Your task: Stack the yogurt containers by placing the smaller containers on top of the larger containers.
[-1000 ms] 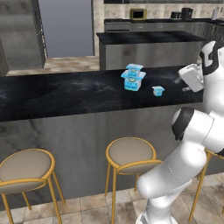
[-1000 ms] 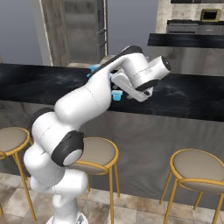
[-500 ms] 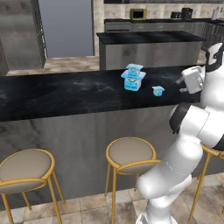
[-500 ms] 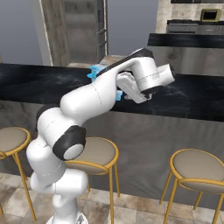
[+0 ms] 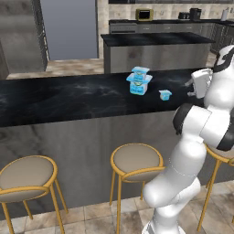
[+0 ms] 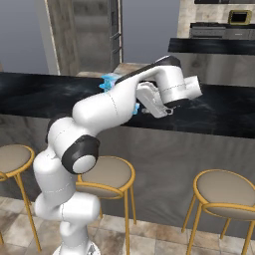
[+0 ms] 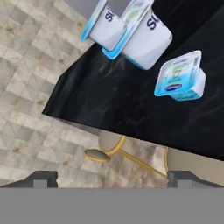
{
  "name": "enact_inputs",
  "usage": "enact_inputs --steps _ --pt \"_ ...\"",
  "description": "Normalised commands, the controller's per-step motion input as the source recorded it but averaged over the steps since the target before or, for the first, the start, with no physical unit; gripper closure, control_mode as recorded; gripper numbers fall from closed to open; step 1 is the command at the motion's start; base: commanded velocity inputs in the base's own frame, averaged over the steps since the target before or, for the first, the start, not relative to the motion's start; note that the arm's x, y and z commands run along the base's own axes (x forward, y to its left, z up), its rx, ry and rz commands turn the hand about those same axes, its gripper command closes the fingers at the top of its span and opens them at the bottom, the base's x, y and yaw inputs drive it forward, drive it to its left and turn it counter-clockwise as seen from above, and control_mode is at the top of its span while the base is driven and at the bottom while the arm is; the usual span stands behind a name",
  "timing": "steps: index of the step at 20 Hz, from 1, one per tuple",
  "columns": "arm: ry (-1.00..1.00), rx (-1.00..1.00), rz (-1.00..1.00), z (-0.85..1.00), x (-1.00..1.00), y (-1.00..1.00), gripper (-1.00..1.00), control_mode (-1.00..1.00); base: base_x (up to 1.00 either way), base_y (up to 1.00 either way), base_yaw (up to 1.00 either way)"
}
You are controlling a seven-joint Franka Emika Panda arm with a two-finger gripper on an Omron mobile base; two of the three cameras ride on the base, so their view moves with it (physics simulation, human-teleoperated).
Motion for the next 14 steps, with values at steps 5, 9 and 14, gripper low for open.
enact_inputs --steps 5,9,14 --pt "0.12 0.00 -0.03 -0.01 0.12 0.35 -1.00 -1.00 0.00 0.00 0.00" --pt "0.11 0.00 -0.01 -0.03 0.20 0.28 -1.00 -1.00 0.00 0.00 0.00" --pt "0.04 0.00 0.00 -0.11 0.16 0.05 -1.00 -1.00 0.00 0.00 0.00"
